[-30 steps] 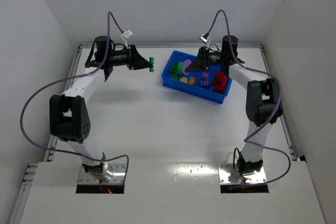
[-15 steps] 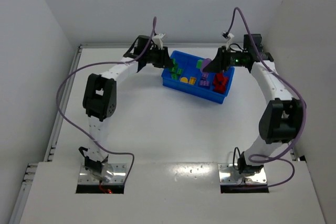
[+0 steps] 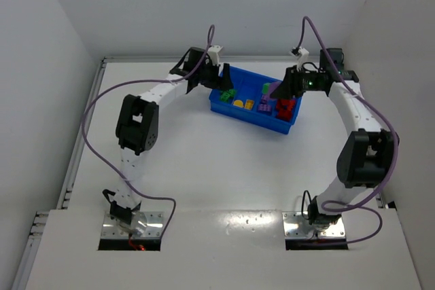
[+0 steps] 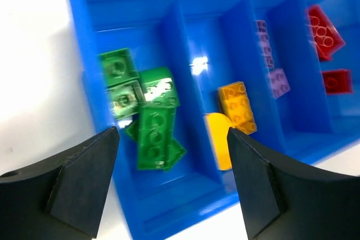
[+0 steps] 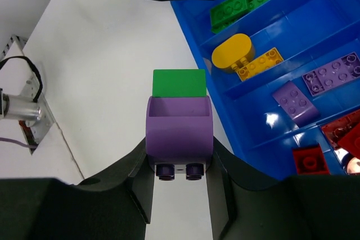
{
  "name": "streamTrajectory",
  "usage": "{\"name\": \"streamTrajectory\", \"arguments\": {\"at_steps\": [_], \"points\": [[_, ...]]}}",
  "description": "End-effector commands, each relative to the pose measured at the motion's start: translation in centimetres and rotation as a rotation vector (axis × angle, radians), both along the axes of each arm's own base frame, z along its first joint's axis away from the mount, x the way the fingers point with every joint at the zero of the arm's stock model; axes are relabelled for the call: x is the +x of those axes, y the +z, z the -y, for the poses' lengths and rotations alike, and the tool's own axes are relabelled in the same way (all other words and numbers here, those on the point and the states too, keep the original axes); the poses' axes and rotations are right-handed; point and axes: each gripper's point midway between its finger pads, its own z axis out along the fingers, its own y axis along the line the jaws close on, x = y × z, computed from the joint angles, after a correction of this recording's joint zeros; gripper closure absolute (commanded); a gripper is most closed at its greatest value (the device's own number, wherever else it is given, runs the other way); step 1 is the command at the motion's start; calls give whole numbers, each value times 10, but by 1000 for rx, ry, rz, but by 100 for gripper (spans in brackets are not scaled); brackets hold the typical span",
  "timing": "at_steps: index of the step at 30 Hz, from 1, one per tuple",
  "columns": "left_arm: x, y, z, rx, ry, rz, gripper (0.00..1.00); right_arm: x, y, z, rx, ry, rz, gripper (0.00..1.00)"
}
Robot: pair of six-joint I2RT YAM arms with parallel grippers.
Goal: Sort the legos into containers by color
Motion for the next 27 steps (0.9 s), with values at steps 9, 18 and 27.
{"name": "streamTrajectory", "arguments": {"at_steps": [9,18,27], "points": [[-130,164,-7,-600,-607,-42,17,14,15,-37,162,228,62,96],[-171,178,-15,-657,-689,-47,18,20,34,-71,254,319,67,95],[-141,159,-11,-512,-592,1,20,-5,59,-115,330,438,63,95]]}}
